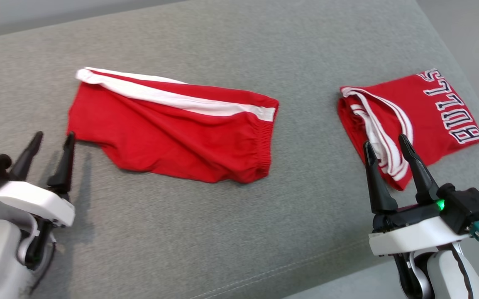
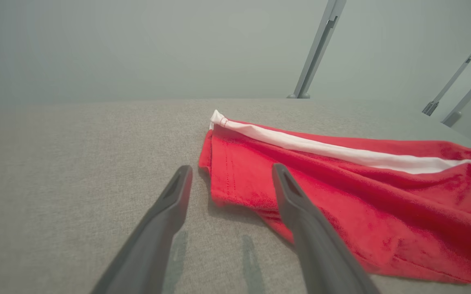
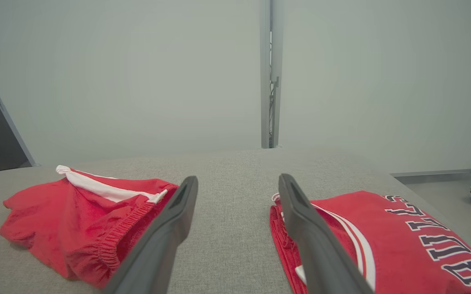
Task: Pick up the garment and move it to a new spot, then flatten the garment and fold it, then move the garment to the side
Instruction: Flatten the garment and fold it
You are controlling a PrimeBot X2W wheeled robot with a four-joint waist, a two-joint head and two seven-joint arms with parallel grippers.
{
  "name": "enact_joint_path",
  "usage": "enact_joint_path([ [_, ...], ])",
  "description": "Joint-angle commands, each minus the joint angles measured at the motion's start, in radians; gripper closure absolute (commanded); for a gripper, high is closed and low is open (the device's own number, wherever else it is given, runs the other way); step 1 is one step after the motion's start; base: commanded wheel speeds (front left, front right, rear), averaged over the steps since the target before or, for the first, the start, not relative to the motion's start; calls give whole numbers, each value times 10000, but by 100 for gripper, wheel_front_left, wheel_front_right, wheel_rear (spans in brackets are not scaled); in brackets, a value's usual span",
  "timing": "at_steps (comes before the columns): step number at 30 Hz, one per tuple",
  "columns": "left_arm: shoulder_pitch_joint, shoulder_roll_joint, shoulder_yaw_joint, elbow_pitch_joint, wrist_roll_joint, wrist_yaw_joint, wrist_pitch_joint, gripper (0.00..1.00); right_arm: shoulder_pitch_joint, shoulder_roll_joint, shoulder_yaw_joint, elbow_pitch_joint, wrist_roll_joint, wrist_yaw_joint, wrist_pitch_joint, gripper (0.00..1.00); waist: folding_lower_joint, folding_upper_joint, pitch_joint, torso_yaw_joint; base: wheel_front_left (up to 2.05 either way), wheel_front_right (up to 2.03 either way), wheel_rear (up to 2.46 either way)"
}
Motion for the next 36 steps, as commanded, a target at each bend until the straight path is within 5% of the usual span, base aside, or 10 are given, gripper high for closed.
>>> enact_joint_path([
  [1,-544,595,371,-96,-227,-71,-56,0,165,-12,162,-500,2,0,-118,0,0,0,351,-492,0,0,0],
  [13,-1319,1964,-24,1066,-1986,-72,667,0,1162,-12,333,-1634,291,0,-118,0,0,0,1259,-1773,0,0,0],
  [20,-1545,2112,-751,1191,-2597,-72,1705,0,1384,-12,259,-1820,457,0,-118,0,0,0,1361,-1863,0,0,0],
  [21,-1545,2095,-890,1129,-2693,-72,1869,5,1398,-12,240,-1803,470,0,-118,0,0,0,1344,-1831,0,0,0],
  [22,-1559,2109,-1044,1087,-2696,-72,1970,23,1396,-12,237,-1768,477,0,-118,0,0,0,1318,-1792,0,0,0],
  [23,-1570,2102,-1183,1052,-2701,-72,2037,51,1380,-12,244,-1723,486,0,-118,0,0,0,1292,-1751,0,0,0],
  [24,-1581,2070,-1284,1023,-2737,-72,2069,90,1353,-12,251,-1686,500,0,-118,0,0,0,1263,-1708,0,0,0],
  [25,-1601,2053,-1391,999,-2719,-72,2042,100,1314,-12,265,-1644,495,0,-118,0,0,0,1223,-1663,0,0,0],
  [36,-1557,1490,-1512,1535,-2768,-72,548,100,815,-12,248,-1048,547,0,-118,0,0,0,591,-936,0,0,0],
])
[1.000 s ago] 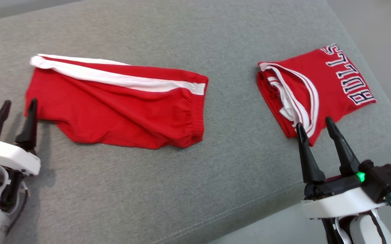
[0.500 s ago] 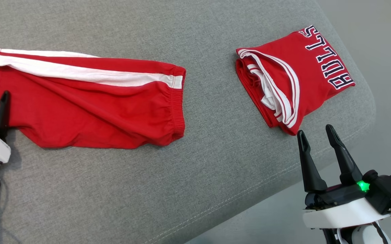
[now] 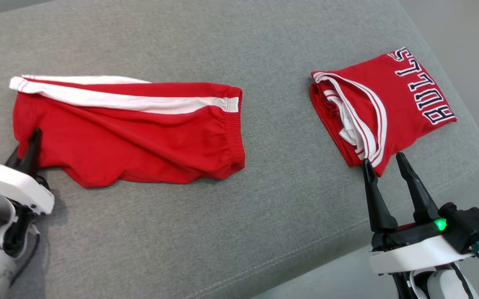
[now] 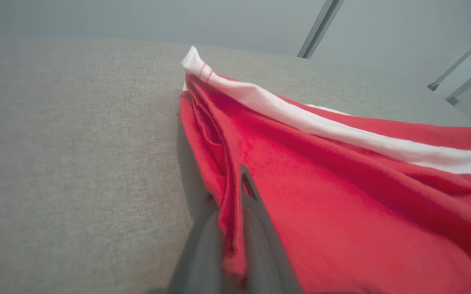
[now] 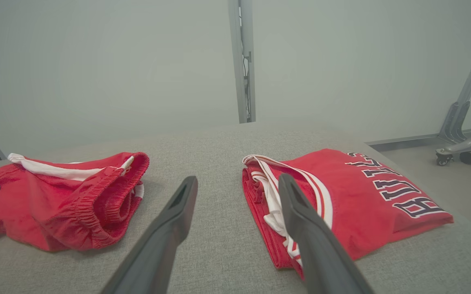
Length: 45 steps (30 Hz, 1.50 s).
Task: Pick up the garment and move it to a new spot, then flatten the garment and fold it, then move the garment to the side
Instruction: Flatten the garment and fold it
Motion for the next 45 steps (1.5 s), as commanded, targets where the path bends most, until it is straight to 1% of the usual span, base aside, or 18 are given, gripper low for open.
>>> enact_joint_path([
  [1,-34,335,377,-37,-95,-71,-147,100,-215,-102,160,-131,84,0,-118,0,0,-1,-249,256,0,0,0],
  [7,522,-662,448,603,-409,-61,-444,100,-583,-102,113,653,34,0,-118,0,0,-1,-913,930,0,0,0],
  [11,801,-1225,447,1007,-389,-22,-562,100,-797,-102,137,1113,-43,0,-118,0,0,-1,-1288,1318,0,0,0],
  [16,1043,-1629,476,1397,-183,17,-630,100,-968,-102,76,1517,-124,0,-118,0,0,-1,-1532,1649,0,0,0],
  [20,1134,-1771,639,1594,-30,19,-645,100,-1052,-102,105,1716,-151,0,-118,0,0,-1,-1563,1765,0,0,0],
  [21,1140,-1787,684,1605,37,15,-646,82,-1069,-102,123,1763,-160,0,-118,0,0,-1,-1561,1789,0,0,0],
  [22,1157,-1816,727,1622,90,11,-647,28,-1085,-102,132,1801,-164,0,-118,0,0,-1,-1563,1816,0,0,0],
  [23,1166,-1838,768,1631,159,8,-648,0,-1102,-102,148,1840,-166,0,-118,0,0,-1,-1566,1851,0,0,0],
  [27,1254,-1840,1173,1307,692,76,-649,0,-1221,-102,266,1960,-196,0,-118,0,0,-1,-1584,2148,0,0,0],
  [30,1536,-1745,1659,754,1374,176,-649,0,-1436,-102,508,2124,-171,0,-118,0,0,-1,-1621,2469,0,0,0],
  [35,2349,-1730,2763,-361,2433,199,-650,0,-2115,-102,998,2493,-154,0,-118,0,0,-1,-1712,3149,0,0,0],
  [39,2908,-1901,3478,-939,3104,129,-650,0,-2769,-102,1269,3280,-230,0,-118,0,0,-1,-1791,3802,0,0,0],
  [40,2908,-1901,3478,-939,3104,129,-650,0,-2769,-102,1269,3280,-230,0,-118,0,0,-1,-1791,3802,0,0,0],
  [45,3404,-2183,4001,-1634,3995,18,-651,0,-3313,-102,1202,4707,-226,0,-118,0,0,-1,-1910,4623,0,0,0],
])
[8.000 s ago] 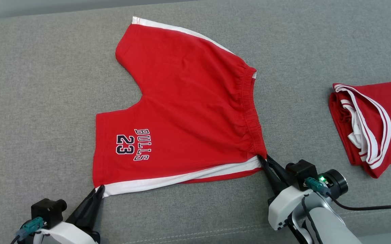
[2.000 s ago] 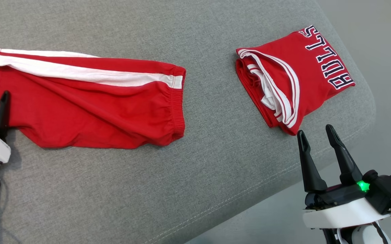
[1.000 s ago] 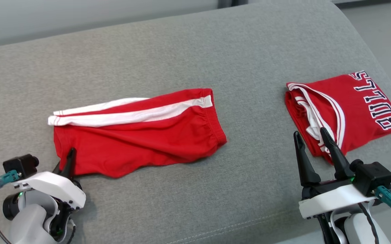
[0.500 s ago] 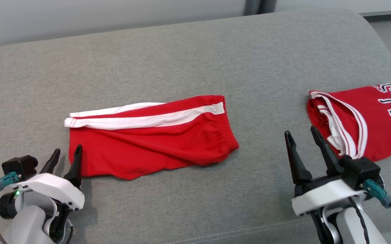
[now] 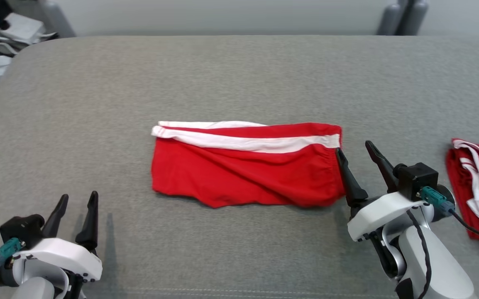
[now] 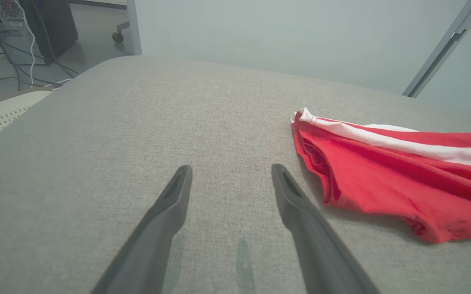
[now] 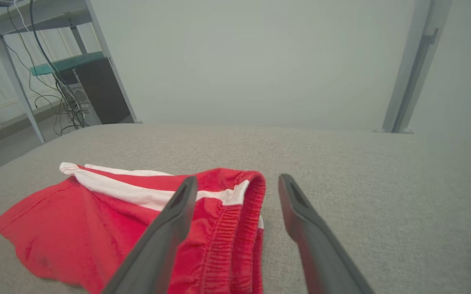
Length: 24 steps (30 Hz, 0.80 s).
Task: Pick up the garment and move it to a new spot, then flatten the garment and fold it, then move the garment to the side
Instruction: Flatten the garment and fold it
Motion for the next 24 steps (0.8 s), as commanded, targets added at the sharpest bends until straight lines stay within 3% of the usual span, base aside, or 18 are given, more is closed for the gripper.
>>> enact_joint_path([
  [1,27,247,443,-288,212,-86,-102,0,-296,30,149,119,-51,0,-118,0,0,0,-105,544,0,0,0],
  [7,362,54,646,-458,627,-145,-102,0,-618,30,-354,1579,-144,0,-118,0,0,0,-38,1191,0,0,0],
  [15,336,197,365,-1067,473,-155,-102,0,-895,30,-1472,2641,-299,0,-118,0,0,0,379,1513,0,0,0],
  [24,332,425,126,-1269,172,-156,-103,0,-1057,30,-767,3638,1088,0,-118,0,0,0,623,1649,0,0,0],
])
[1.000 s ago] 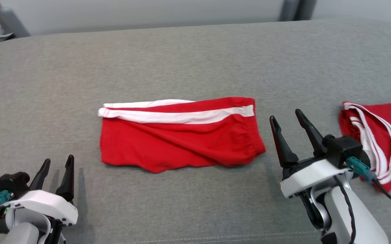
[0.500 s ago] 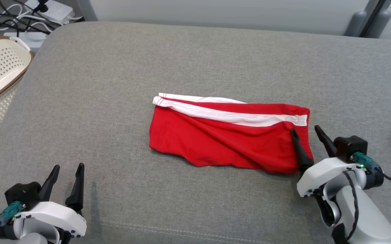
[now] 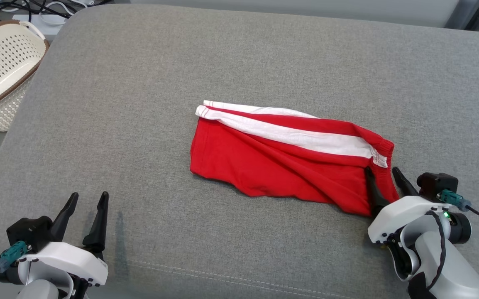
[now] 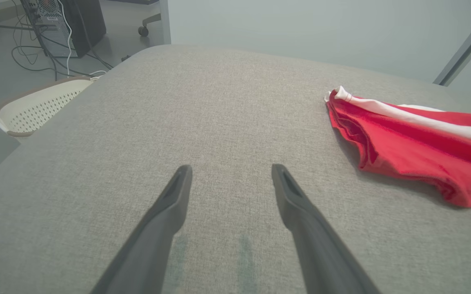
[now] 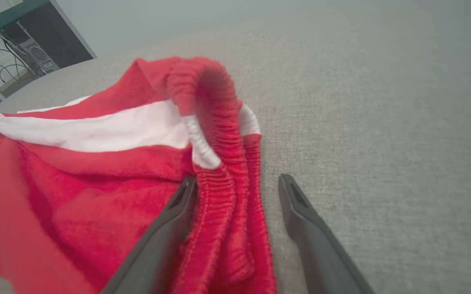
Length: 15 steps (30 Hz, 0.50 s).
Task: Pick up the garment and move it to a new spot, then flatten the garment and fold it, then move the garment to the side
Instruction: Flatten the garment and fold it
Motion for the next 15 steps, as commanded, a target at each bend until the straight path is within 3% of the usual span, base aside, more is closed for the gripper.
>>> enact_joint_path([
  [1,-226,443,303,-248,-135,-72,-103,0,-248,72,397,39,261,0,-116,0,0,0,60,50,0,0,0],
  [4,-286,515,214,-282,-228,-72,-103,0,-362,72,824,318,806,0,-116,2,0,0,124,148,0,0,0],
  [5,-303,534,189,-294,-253,-72,-103,0,-388,72,1009,407,1057,0,-116,24,0,0,140,180,0,0,0],
  [6,-314,553,165,-307,-275,-72,-103,0,-411,72,1227,540,1306,0,-116,55,0,0,149,213,0,0,0],
  [7,-318,571,145,-321,-292,-72,-103,0,-447,72,1435,630,1542,0,-116,100,0,0,160,240,0,0,0],
  [10,-307,595,137,-351,-332,-72,-103,0,-595,72,1661,817,1912,0,-116,100,0,0,139,277,0,0,0],
  [15,-215,585,254,-336,-326,-72,-103,0,-708,72,967,802,1553,0,-116,100,0,0,-11,159,0,0,0],
])
